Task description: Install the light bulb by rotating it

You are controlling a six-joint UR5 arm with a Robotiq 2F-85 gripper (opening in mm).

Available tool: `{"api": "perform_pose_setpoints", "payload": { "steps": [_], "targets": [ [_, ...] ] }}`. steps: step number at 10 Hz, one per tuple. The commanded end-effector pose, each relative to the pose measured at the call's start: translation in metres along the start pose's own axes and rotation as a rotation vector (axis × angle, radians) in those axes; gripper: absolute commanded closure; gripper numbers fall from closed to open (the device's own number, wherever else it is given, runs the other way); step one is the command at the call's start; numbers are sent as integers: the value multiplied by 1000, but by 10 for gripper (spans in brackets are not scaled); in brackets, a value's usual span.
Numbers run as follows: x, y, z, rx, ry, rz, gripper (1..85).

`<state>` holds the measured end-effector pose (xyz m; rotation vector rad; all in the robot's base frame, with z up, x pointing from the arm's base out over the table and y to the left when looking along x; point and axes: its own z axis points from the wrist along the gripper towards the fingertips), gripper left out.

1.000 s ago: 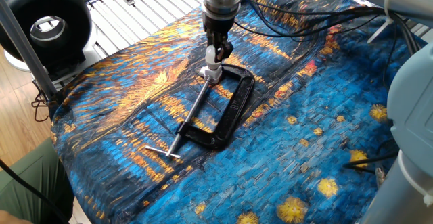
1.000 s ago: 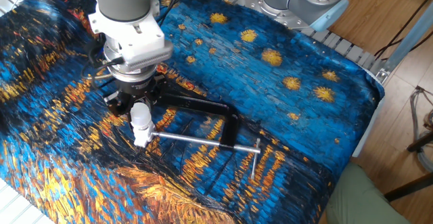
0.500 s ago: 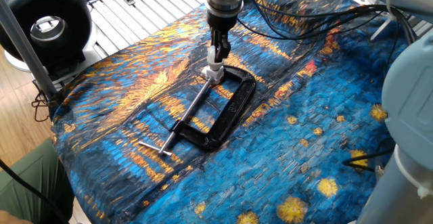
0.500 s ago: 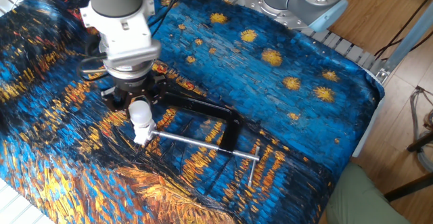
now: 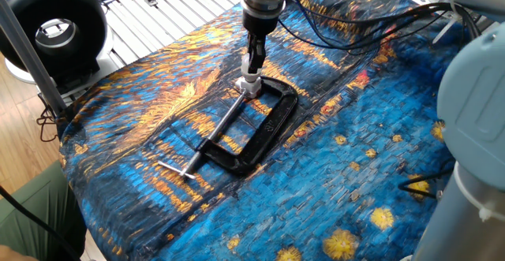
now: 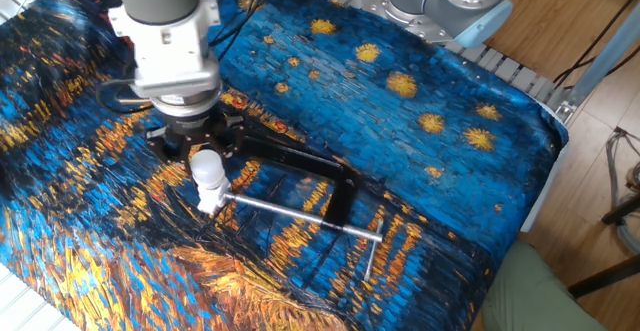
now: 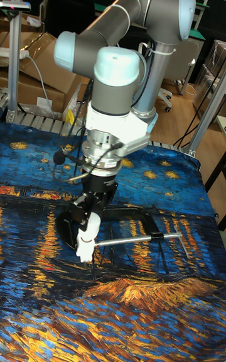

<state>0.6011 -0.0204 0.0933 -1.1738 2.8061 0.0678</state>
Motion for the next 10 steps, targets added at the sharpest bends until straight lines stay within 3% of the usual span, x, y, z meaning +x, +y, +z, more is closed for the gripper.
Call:
{"api": "perform_pose_setpoints", "payload": {
  "steps": [1,3,5,8,10],
  "targets": [
    [-1,-12,-5,-10,-21,220,510],
    [1,-16,0,11,-26,362,527],
    [0,-12,2,-9,-30,443,527],
    [2,-4,2,-48,-14,507,523],
    [5,-5,-3,-52,11,531,523]
  ]
}}
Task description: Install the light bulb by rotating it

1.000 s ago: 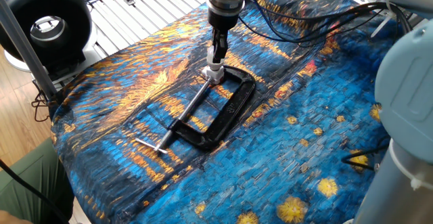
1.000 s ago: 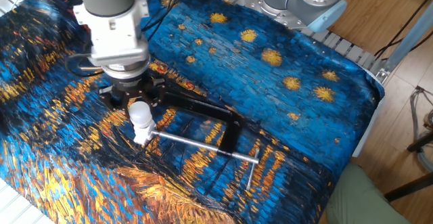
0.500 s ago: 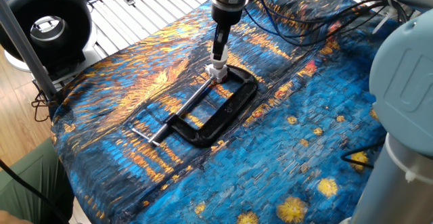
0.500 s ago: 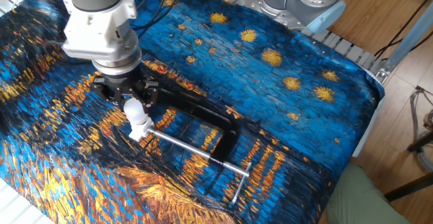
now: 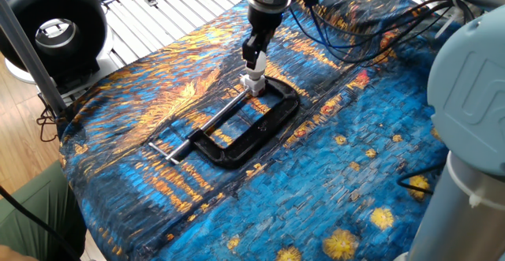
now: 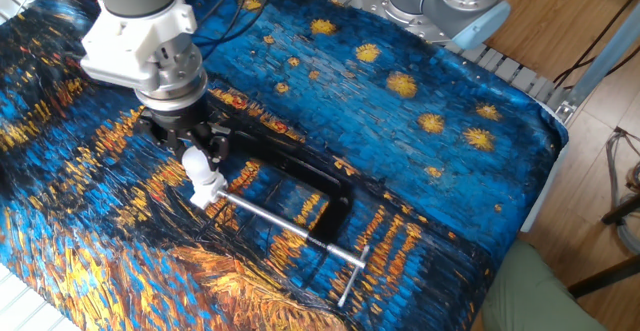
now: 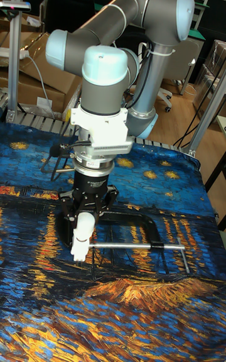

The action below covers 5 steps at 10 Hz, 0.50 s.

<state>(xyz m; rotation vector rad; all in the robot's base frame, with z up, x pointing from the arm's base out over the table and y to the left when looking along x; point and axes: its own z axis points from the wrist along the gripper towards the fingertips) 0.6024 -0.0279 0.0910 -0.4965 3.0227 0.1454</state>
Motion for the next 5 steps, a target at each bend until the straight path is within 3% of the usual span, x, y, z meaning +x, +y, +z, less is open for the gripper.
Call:
{"api": "perform_pose_setpoints", "payload": {
  "steps": [1,5],
  "targets": [
    [0,-1,-5,-10,19,70,523],
    [1,-2,-1,6,32,66,453]
  ]
}}
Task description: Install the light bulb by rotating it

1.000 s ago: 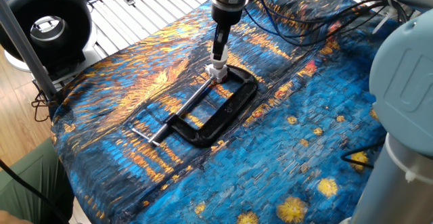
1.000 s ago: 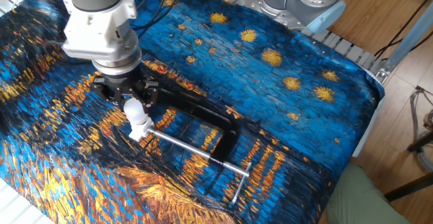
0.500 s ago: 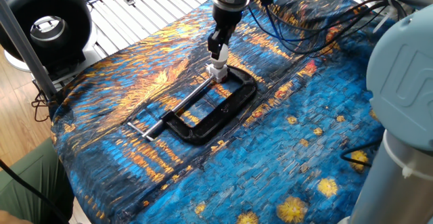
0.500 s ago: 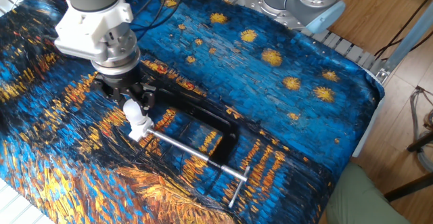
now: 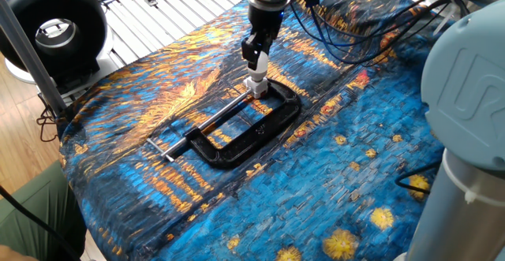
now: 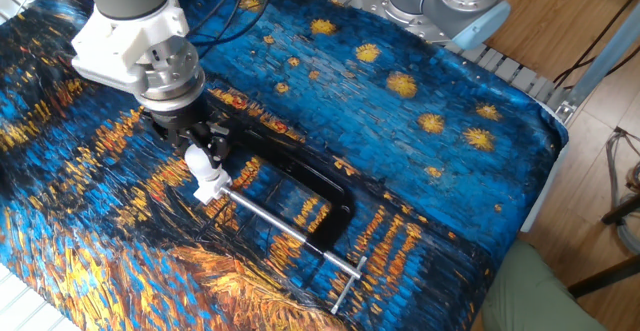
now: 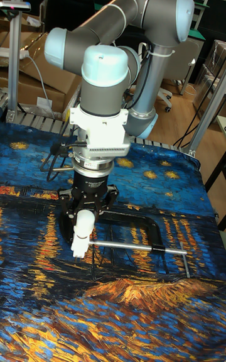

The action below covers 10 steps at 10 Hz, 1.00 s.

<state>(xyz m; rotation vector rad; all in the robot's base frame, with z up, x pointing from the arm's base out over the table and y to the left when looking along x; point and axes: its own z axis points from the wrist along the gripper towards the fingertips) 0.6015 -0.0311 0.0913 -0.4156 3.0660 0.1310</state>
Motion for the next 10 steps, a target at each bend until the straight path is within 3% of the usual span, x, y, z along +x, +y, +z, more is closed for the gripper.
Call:
{"api": "perform_pose_setpoints", "payload": {
  "steps": [1,5,9,10],
  "targets": [
    [4,3,0,-11,20,-4,343],
    [15,-1,-4,-3,76,-94,167],
    [14,0,-17,27,106,-176,173],
    [18,1,-28,47,146,-254,193]
  ]
}}
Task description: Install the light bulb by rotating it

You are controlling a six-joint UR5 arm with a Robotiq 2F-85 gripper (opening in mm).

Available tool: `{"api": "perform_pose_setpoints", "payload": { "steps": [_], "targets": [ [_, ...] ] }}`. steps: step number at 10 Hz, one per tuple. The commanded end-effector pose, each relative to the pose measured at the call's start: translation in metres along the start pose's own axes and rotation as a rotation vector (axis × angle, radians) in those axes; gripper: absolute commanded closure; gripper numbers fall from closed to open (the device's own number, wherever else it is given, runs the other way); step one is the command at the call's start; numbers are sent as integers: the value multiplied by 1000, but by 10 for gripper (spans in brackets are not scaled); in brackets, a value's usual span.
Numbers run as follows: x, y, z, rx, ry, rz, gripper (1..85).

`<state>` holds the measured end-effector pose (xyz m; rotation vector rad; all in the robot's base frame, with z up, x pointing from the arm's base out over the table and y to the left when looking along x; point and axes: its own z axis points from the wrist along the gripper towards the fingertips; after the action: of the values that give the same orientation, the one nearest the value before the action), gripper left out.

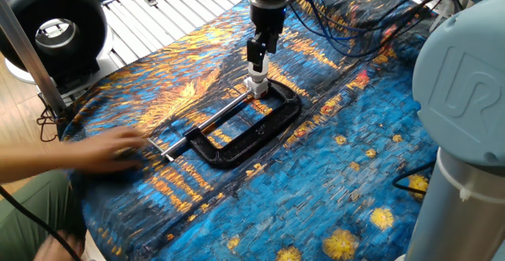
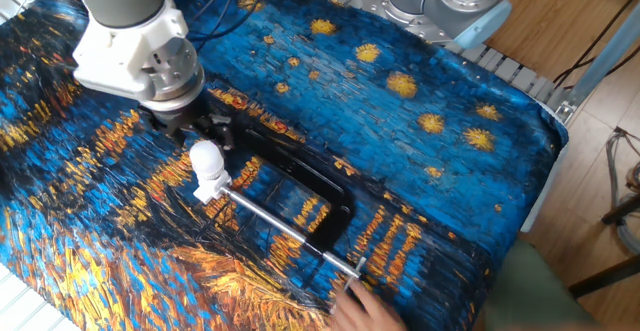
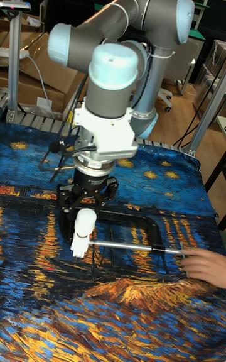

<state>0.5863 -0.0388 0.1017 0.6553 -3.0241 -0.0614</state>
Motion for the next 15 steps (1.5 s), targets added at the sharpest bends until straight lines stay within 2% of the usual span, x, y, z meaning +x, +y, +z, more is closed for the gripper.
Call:
{"api": "perform_pose_setpoints", "payload": {
  "steps": [1,2,3,4,5,6,7,8,9,10,11,12,13,14,15],
  "targets": [
    [6,10,-24,21,67,-162,223],
    [5,7,-32,58,71,-243,237],
    [0,14,-37,50,61,-252,267],
    [-9,20,-42,48,38,-255,350],
    [-11,24,-48,40,45,-253,370],
    [-20,31,-56,48,47,-179,440],
    [-36,38,-63,70,24,-42,673],
    [-35,28,-67,138,49,-37,803],
    [-35,41,-66,90,49,-1,843],
    [-48,59,-65,29,13,87,743],
    [-55,50,-66,76,20,67,777],
    [-37,29,-67,149,106,-23,823],
    [-24,37,-71,149,172,6,820],
    [-6,30,-71,193,247,48,807],
    [-1,23,-73,221,264,47,847]
  ]
}}
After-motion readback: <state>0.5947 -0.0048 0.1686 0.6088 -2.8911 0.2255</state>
